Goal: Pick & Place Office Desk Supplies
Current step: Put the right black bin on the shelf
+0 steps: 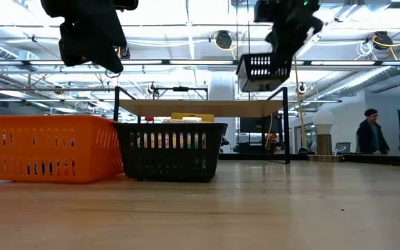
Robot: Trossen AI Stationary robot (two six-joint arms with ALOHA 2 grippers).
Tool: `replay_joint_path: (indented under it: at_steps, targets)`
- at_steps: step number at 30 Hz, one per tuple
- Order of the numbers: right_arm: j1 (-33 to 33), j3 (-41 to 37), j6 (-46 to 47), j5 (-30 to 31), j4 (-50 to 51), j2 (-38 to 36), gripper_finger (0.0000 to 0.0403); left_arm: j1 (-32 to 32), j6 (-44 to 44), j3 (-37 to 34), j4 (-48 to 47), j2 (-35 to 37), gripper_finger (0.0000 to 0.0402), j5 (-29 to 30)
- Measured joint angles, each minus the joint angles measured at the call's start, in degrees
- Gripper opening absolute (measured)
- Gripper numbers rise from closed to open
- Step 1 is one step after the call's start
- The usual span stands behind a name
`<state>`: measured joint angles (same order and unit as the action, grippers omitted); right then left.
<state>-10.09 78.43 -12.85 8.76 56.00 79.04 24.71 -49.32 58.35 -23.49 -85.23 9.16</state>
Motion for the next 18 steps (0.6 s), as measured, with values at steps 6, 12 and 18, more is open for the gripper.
replay_joint_path:
  at_steps: [6,12,18]
  targets:
    - [-5.2,0.0,-4.1,-4.4,-3.7,2.7,0.0,0.0,1.6,0.0,-0.3,0.0,0.017,-2.0]
    - [-7.4,0.0,-6.7,-4.6,-4.4,4.6,0.0,0.0,2.5,0.0,-0.4,0.0,0.017,-3.8]
    - [-8.7,0.0,-8.0,-4.6,-4.8,5.1,0.0,0.0,3.1,0.0,-0.4,0.0,0.017,-4.5]
